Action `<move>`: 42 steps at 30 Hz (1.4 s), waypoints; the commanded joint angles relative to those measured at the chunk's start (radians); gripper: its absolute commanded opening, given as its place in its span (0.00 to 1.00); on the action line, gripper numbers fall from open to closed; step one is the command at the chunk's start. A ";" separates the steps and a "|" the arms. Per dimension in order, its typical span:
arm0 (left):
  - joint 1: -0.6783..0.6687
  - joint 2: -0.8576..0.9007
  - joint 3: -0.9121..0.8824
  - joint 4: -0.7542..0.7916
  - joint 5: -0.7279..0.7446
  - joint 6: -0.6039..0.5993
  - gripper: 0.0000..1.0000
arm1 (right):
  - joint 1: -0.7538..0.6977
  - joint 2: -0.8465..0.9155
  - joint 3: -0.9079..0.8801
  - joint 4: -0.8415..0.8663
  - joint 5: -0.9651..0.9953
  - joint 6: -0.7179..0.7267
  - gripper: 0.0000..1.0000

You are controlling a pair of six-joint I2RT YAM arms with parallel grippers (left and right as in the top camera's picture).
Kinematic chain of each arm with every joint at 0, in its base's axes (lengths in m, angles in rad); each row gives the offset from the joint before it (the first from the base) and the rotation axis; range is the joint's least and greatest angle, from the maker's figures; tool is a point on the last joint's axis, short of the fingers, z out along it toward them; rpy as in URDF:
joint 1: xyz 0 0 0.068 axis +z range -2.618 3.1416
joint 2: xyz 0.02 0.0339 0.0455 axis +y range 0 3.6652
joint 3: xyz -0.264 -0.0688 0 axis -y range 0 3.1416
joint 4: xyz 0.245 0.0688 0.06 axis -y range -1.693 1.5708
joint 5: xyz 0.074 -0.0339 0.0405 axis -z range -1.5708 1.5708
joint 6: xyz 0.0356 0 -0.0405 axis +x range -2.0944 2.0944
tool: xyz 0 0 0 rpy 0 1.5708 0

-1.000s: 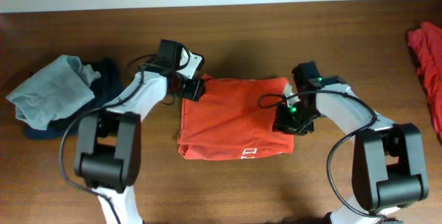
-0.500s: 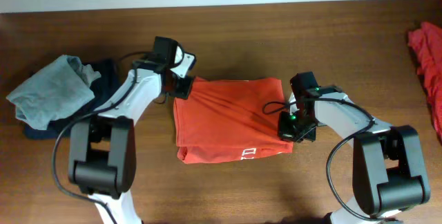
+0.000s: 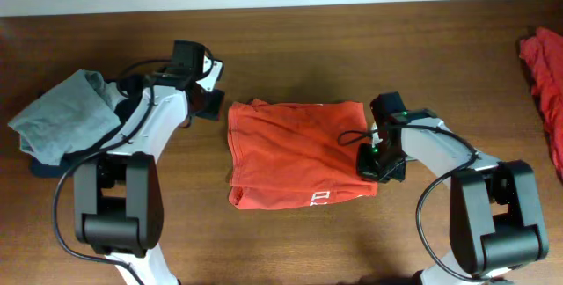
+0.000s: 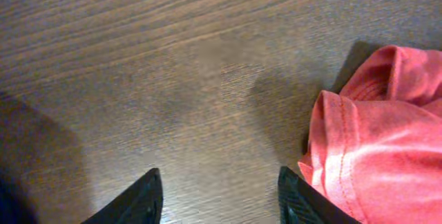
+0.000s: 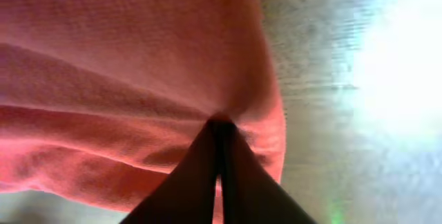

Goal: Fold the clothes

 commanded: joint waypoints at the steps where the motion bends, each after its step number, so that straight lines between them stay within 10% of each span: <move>1: 0.000 -0.027 0.019 -0.025 0.045 -0.013 0.54 | -0.004 -0.036 0.021 -0.005 -0.207 -0.190 0.16; 6: 0.000 -0.056 0.020 -0.090 0.146 -0.013 0.54 | -0.079 -0.145 0.129 0.003 -0.407 -0.243 0.50; 13: -0.001 -0.104 0.020 -0.232 0.366 -0.013 0.54 | -0.276 -0.074 0.146 0.029 -0.365 -0.288 0.73; 27: -0.001 -0.339 0.223 -0.520 0.372 -0.005 0.48 | -0.256 0.198 0.146 0.142 -0.515 -0.456 0.75; 36: -0.001 -0.532 0.239 -0.505 0.303 -0.005 0.50 | -0.132 0.198 0.145 0.128 -0.422 -0.384 0.12; 40: -0.001 -0.620 0.239 -0.503 0.201 -0.005 0.99 | -0.179 0.145 0.153 0.102 -0.262 -0.291 0.04; 42: -0.001 -0.648 0.239 -0.495 0.184 -0.005 0.99 | -0.216 0.077 0.184 0.043 -0.129 -0.250 0.04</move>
